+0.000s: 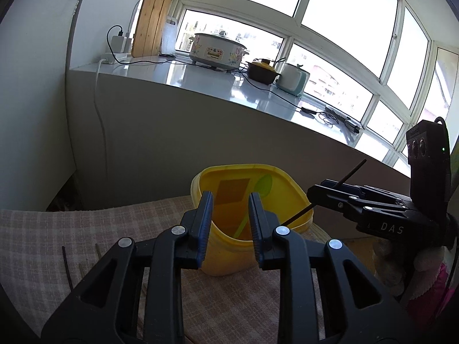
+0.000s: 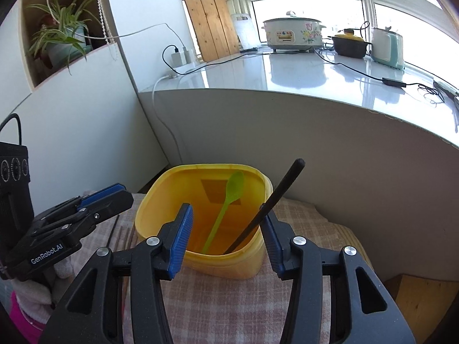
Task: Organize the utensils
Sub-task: 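Lower spoon and chopstick into the yellow container and open both grippers, then close left gripper on another black chopstick while right gripper approaches a wooden chopstick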
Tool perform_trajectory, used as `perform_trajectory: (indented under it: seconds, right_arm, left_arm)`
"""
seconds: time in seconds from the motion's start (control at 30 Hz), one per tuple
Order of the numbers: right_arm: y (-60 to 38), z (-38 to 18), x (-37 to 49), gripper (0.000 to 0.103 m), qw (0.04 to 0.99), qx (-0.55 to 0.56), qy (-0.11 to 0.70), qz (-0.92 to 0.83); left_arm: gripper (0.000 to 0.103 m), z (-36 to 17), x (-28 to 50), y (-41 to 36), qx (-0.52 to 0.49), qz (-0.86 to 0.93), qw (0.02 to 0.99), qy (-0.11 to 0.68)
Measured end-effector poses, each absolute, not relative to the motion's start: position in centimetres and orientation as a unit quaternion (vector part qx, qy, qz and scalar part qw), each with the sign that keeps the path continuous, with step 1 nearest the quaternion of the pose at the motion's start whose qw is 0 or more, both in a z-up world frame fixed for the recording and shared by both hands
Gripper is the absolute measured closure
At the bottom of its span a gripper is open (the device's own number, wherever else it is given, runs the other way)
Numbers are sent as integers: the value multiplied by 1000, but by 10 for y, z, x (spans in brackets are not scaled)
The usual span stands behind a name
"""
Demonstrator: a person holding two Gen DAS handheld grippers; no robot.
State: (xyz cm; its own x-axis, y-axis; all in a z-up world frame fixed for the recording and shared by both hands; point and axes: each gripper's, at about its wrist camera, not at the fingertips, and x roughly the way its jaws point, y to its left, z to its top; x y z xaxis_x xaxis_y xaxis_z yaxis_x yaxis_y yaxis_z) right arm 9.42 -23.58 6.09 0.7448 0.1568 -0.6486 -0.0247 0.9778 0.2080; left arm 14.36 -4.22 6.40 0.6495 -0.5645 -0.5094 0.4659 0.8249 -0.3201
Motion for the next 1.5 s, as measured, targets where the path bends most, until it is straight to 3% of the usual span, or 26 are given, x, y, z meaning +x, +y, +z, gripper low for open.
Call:
perform_trajectory:
  seconds: [0.1,0.23,0.33,0.83,1.33,1.5]
  right_arm:
    - [-234,66,82,57,937,81,338,44]
    - [-231,67,67,52,942,85,320,51]
    - [-228,63,59,46,943,97,313,66]
    - [-150,6,51,46,892,37,416,173]
    - [-104,-60,82,75,837,23,510,195]
    - [-90,-71,94,79,833,11,516,197]
  left_arm:
    - [80,68,131,-23,-71,-274,911,299]
    - [68,67,116,7,-61,-251,921,290]
    - [68,59,111,30,-55,-223,923,308]
    - [68,-26,104,103,-64,-140,888,434]
    - [72,-79,117,94,-45,-125,861,490]
    - [75,-87,122,93,-48,-120,859,495]
